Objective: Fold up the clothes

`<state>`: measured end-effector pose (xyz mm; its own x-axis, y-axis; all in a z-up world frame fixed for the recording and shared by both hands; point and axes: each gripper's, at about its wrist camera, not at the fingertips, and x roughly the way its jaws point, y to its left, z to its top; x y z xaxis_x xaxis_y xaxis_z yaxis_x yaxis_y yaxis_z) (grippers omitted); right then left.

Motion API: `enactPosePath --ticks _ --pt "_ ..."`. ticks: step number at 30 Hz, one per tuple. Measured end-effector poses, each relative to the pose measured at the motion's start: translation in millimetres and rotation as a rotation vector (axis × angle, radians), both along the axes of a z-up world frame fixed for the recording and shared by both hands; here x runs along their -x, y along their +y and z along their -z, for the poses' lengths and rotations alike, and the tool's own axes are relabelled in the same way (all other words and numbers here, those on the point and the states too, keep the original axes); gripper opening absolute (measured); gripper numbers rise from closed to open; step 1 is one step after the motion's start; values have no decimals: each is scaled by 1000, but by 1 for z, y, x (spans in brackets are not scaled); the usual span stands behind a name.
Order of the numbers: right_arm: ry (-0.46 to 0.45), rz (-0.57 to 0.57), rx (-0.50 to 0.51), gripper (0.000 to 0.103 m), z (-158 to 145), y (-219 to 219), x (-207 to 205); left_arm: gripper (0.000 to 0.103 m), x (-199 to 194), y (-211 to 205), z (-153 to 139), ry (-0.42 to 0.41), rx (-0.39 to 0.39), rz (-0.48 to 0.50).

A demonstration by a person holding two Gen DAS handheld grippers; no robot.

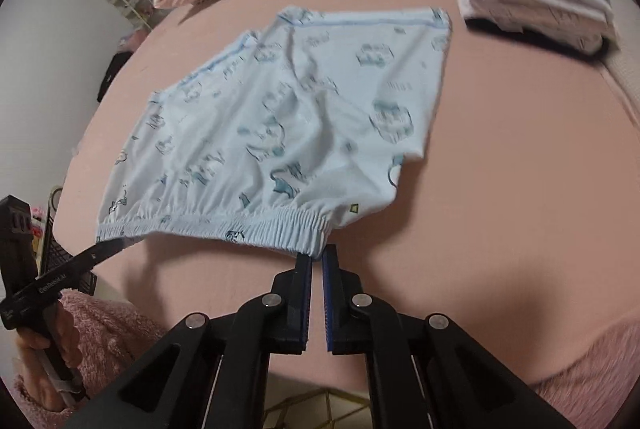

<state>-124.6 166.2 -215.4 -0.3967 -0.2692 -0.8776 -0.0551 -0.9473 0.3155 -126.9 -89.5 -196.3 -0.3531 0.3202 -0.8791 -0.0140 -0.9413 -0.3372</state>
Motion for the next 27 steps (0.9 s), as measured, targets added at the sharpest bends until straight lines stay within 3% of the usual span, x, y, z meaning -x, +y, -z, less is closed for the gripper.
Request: enactPosePath --ticks 2,4,6,7,8,10,13,15,17,22,24,25,26,27 --pt "-92 12 -40 3 22 0 1 7 5 -1 13 -71 6 4" --pt "-120 0 -23 3 25 2 -1 9 6 -4 13 -98 7 9" --pt "-119 -17 -9 3 20 3 -4 22 3 -8 4 -96 46 5" --pt "-101 -20 -8 3 12 5 -6 35 1 -13 -4 -82 73 -22" --pt "-80 -24 -11 4 4 5 -7 37 -1 -18 -12 -57 75 -45" --pt "-30 -39 -25 4 -13 5 -3 37 0 -24 -34 30 48 -63" --pt "31 -106 -55 9 -35 -1 26 37 25 -8 -56 116 31 36" --pt "52 -151 -96 36 -38 -9 57 37 49 10 -59 139 48 108" --pt "64 -192 -142 42 -37 -20 90 37 77 30 -46 109 42 182" --pt "11 -256 -193 43 -5 -41 139 37 119 64 -13 34 50 287" --pt "-8 -272 -199 37 9 -45 152 36 128 72 -3 11 74 301" --pt "-23 -266 -183 25 15 -43 155 22 129 73 -1 3 76 306" --pt "-39 -259 -168 0 22 -40 158 4 131 73 1 6 70 309" --pt "-45 -252 -151 1 26 -38 160 4 131 72 1 14 66 308"
